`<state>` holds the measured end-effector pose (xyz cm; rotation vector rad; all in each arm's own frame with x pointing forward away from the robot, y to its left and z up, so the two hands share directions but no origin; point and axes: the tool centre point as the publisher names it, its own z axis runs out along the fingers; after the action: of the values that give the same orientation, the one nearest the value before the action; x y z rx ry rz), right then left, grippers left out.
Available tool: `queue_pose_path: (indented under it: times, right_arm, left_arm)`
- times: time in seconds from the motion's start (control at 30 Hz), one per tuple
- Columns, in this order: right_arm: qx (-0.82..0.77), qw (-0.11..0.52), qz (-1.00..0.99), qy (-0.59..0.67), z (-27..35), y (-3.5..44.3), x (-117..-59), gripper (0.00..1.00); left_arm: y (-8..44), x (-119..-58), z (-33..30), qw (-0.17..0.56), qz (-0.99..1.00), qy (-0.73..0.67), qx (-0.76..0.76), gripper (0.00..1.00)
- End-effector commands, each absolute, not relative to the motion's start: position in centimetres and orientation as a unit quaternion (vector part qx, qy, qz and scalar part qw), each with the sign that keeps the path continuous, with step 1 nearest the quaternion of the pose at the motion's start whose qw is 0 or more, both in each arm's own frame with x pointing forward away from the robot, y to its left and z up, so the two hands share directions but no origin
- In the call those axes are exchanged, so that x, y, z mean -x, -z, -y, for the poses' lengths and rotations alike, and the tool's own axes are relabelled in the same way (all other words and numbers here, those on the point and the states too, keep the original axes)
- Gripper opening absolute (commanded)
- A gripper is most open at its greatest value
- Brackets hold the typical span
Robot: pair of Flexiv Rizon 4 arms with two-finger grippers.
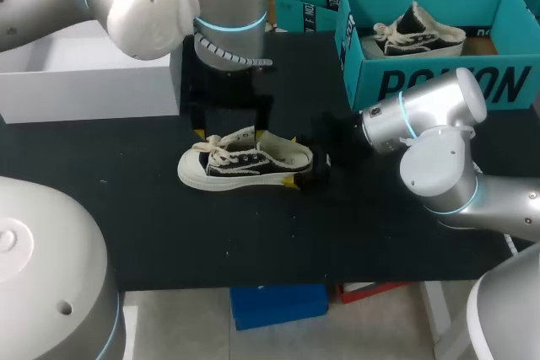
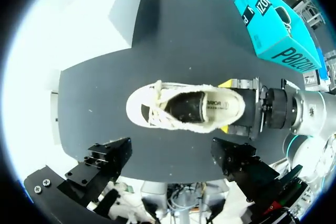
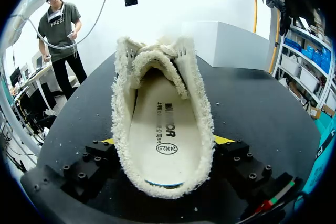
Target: Take the shoe out of the shoebox, open the shoe tongue, remove and reinsert the insole, then place the shoe into the shoebox
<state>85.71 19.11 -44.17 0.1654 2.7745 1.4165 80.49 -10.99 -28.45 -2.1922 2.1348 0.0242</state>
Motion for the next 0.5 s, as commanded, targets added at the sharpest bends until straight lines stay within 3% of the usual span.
queue_pose_path:
  times: [0.03,0.5]
  right_arm:
    - [-0.054,0.01,-0.89,-0.452,-19.3,44.2,-85.8,0.0]
    - [-0.054,0.01,-0.89,-0.452,-19.3,44.2,-85.8,0.0]
  left_arm:
    - [29.8,-81.8,13.1,0.073,-0.695,-0.051,0.714,1.0]
    - [33.2,-83.3,14.3,0.126,-0.679,-0.087,0.718,1.0]
